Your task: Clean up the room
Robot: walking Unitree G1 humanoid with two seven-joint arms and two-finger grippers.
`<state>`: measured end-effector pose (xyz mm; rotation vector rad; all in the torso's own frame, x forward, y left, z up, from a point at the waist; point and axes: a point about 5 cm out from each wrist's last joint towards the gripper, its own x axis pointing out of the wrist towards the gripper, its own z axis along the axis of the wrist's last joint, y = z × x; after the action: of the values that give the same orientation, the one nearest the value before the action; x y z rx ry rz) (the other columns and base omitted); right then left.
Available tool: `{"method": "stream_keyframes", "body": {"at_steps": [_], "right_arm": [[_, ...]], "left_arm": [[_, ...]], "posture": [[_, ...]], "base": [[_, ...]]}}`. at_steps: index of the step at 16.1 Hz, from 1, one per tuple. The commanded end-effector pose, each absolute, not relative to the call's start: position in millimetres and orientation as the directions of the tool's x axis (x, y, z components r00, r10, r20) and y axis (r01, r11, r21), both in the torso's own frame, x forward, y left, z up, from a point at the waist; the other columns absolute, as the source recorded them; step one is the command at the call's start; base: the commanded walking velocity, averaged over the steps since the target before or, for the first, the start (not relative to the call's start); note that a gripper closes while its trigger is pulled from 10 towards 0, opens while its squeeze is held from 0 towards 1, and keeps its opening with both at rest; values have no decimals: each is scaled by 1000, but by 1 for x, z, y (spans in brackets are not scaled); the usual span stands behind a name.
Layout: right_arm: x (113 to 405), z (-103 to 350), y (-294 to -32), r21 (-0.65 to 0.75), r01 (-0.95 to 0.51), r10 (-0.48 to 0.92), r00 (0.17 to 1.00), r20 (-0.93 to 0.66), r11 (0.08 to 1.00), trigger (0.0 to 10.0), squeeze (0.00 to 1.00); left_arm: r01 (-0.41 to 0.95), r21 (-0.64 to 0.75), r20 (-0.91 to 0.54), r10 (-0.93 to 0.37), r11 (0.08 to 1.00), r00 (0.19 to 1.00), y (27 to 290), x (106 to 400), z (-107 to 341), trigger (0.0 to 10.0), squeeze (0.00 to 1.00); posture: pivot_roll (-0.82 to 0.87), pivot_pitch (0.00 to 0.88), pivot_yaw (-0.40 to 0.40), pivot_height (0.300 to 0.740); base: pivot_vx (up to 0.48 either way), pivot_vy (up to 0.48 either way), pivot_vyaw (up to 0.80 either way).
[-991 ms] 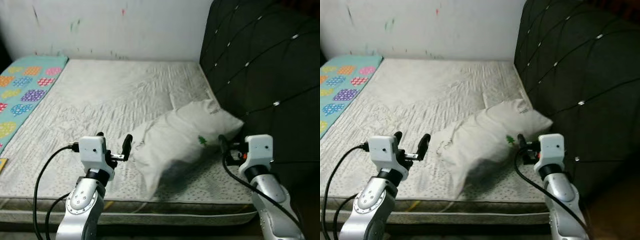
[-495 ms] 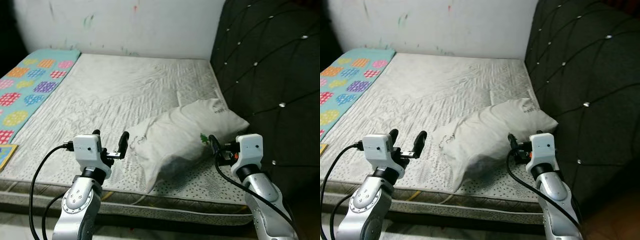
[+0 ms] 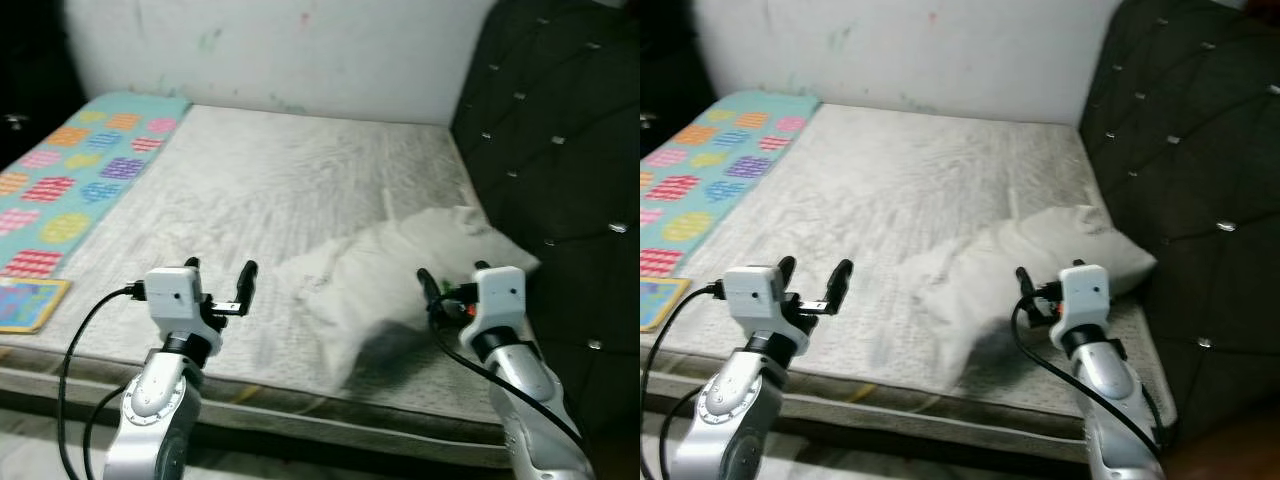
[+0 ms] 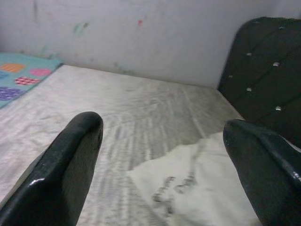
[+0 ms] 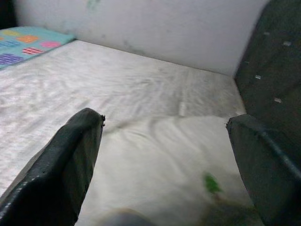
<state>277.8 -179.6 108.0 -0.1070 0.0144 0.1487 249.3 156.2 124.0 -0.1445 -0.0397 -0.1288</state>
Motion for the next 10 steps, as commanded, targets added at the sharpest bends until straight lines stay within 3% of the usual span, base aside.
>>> {"method": "stream_keyframes", "body": {"at_steps": [1, 10], "right_arm": [[278, 111, -184, -121, -140, 140, 990, -9, 983, 10000, 0], [279, 110, -184, -136, -148, 148, 989, -9, 980, 10000, 0]], "left_arm": [[149, -138, 55, -143, 979, 988, 153, 250, 126, 10000, 0], [153, -143, 59, -146, 978, 988, 151, 251, 126, 10000, 0]], "posture": [[-62, 0, -20, 740], [-67, 2, -21, 740]], "base": [[0, 480, 0], [0, 465, 0]]}}
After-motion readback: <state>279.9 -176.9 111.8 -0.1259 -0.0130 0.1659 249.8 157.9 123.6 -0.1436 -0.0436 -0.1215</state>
